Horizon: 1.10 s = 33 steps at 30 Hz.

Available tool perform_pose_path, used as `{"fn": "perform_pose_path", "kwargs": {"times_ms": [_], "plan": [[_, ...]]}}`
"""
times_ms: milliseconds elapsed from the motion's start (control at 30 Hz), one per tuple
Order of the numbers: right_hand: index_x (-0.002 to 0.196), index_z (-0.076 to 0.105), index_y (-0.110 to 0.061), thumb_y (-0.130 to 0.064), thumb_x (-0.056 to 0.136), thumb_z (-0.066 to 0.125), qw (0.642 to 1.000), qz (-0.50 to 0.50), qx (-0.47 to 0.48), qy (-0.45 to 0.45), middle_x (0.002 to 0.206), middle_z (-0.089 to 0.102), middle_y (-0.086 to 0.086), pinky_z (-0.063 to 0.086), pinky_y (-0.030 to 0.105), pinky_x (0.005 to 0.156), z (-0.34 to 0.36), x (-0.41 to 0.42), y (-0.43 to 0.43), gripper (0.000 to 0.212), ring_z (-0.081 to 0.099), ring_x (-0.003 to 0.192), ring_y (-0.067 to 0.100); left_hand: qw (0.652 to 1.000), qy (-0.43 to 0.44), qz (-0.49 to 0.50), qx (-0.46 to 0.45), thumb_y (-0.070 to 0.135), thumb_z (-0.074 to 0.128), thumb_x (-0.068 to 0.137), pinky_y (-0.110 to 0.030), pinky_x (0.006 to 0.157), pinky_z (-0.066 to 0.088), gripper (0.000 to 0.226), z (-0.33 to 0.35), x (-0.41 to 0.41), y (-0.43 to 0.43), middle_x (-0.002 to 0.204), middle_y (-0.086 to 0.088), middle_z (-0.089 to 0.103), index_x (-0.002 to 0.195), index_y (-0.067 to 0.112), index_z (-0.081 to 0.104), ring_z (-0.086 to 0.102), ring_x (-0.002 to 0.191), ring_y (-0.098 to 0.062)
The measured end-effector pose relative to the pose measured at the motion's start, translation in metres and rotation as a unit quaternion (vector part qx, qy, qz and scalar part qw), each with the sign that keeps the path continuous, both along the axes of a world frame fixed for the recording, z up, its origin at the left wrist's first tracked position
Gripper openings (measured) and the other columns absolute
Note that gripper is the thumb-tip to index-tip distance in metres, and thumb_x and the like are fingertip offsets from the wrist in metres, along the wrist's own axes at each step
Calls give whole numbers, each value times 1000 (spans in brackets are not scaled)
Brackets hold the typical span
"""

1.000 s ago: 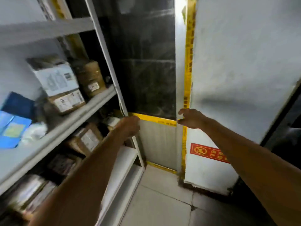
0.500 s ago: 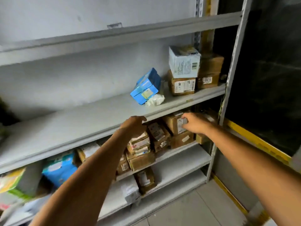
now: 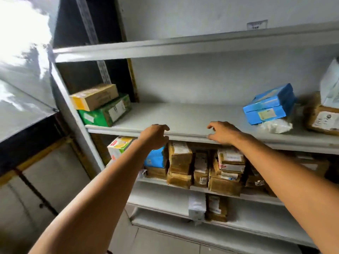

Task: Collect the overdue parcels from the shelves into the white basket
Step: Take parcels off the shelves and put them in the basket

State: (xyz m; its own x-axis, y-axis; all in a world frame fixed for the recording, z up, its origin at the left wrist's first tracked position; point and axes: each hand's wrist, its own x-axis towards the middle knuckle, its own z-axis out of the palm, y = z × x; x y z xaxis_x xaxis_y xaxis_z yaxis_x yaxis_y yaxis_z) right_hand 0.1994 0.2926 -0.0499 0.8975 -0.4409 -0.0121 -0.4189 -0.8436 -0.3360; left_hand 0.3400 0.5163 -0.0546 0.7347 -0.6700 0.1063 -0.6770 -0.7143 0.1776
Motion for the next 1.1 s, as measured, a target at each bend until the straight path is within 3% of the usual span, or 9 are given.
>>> {"fn": "perform_pose_path", "kwargs": {"times_ms": [267, 500, 767, 1100], "plan": [[139, 48, -24, -37, 90, 61, 996, 91, -23, -3, 141, 52, 8, 46, 37, 96, 7, 109, 81, 51, 53, 122, 29, 996, -1, 91, -27, 30, 62, 93, -40, 98, 50, 43, 6, 74, 99, 130, -9, 64, 135, 25, 57, 61, 116, -30], [138, 49, -23, -35, 90, 61, 990, 136, -21, -32, 137, 55, 9, 47, 39, 95, 24, 195, 147, 51, 55, 119, 30, 991, -47, 124, -6, 26, 58, 95, -41, 89, 54, 37, 22, 142, 170, 128, -10, 64, 132, 20, 58, 61, 112, -32], [137, 52, -21, -36, 91, 63, 983, 156, 11, -94, 134, 58, 11, 48, 38, 95, 36, 277, 210, 50, 56, 118, 30, 983, -55, 170, -27, 29, 60, 93, -42, 94, 55, 44, 44, 211, 249, 129, -6, 65, 137, 28, 55, 63, 112, -25], [134, 55, -22, -34, 89, 66, 973, 190, 52, -124, 129, 60, 9, 49, 37, 94, 49, 351, 255, 48, 58, 114, 28, 969, -27, 229, -88, 30, 60, 93, -38, 90, 54, 47, 45, 262, 288, 125, -4, 67, 140, 26, 53, 64, 108, -22]]}}
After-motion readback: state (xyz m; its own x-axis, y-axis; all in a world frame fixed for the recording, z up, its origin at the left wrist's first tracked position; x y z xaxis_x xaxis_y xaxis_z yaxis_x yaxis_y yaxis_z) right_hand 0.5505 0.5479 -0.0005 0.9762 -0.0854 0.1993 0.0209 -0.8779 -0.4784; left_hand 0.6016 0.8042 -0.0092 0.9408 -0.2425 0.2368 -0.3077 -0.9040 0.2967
